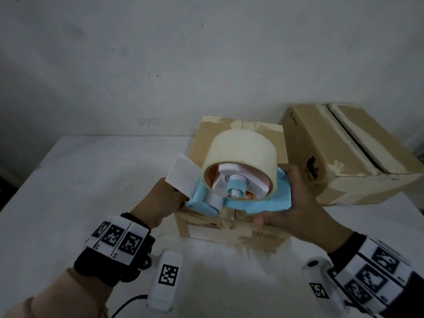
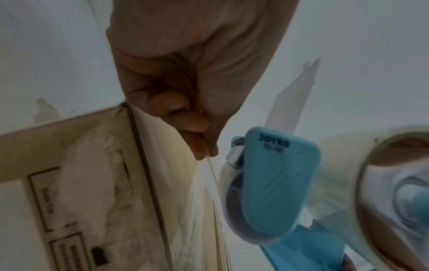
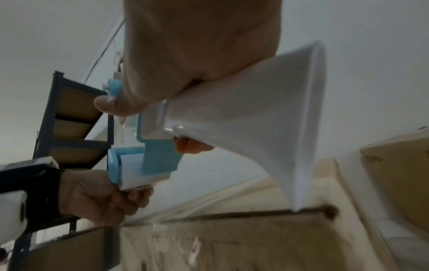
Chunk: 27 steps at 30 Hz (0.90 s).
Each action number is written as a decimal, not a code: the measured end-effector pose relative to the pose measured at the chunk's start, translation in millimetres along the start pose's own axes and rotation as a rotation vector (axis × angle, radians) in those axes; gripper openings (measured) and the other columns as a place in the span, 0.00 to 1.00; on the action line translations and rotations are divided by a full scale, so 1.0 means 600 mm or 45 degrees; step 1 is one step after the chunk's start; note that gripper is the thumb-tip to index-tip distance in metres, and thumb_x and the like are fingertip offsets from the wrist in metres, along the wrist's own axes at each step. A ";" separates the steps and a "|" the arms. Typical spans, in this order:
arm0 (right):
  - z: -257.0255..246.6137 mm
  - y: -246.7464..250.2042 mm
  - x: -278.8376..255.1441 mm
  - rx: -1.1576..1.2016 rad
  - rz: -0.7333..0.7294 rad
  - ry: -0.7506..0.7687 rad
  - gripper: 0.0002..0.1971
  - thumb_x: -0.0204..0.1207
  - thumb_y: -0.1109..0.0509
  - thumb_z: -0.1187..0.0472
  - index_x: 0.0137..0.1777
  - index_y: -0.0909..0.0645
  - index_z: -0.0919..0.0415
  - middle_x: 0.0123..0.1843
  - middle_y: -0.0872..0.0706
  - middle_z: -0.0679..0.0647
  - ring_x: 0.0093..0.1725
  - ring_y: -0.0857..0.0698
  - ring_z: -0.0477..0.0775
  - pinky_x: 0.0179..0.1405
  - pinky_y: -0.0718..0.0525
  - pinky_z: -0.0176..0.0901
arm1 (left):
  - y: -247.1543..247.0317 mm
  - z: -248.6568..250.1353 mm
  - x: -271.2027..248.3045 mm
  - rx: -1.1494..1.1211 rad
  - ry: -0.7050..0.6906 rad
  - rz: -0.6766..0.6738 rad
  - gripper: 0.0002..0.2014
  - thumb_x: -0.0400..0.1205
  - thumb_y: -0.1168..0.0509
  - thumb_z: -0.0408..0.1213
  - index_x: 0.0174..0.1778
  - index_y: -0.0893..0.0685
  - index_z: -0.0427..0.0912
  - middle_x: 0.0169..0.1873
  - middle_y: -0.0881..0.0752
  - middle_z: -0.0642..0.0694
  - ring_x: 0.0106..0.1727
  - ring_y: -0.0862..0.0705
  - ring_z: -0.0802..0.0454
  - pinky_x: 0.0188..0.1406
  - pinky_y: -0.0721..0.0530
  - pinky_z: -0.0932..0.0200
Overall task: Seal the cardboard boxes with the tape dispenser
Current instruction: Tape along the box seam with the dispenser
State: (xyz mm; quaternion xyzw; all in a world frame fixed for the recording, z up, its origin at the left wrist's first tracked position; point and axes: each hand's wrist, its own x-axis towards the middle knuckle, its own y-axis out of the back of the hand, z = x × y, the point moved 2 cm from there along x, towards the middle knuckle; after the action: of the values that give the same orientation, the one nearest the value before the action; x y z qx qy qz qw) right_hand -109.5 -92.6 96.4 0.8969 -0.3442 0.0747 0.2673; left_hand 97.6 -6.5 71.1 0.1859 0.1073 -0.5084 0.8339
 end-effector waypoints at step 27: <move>-0.002 -0.033 0.013 -0.082 -0.054 -0.167 0.41 0.45 0.30 0.21 0.54 0.37 0.42 0.49 0.20 0.29 0.45 0.19 0.27 0.34 0.20 0.23 | 0.083 -0.069 0.032 0.175 0.056 0.164 0.12 0.79 0.35 0.31 0.29 0.17 0.43 0.13 0.19 0.55 0.14 0.28 0.64 0.18 0.30 0.70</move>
State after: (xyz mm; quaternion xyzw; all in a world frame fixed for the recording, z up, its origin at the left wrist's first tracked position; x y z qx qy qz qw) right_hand -90.8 -84.2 91.4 0.8979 -0.3443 -0.0010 0.2743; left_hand 151.3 15.7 36.5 0.2603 0.0784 -0.4555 0.8477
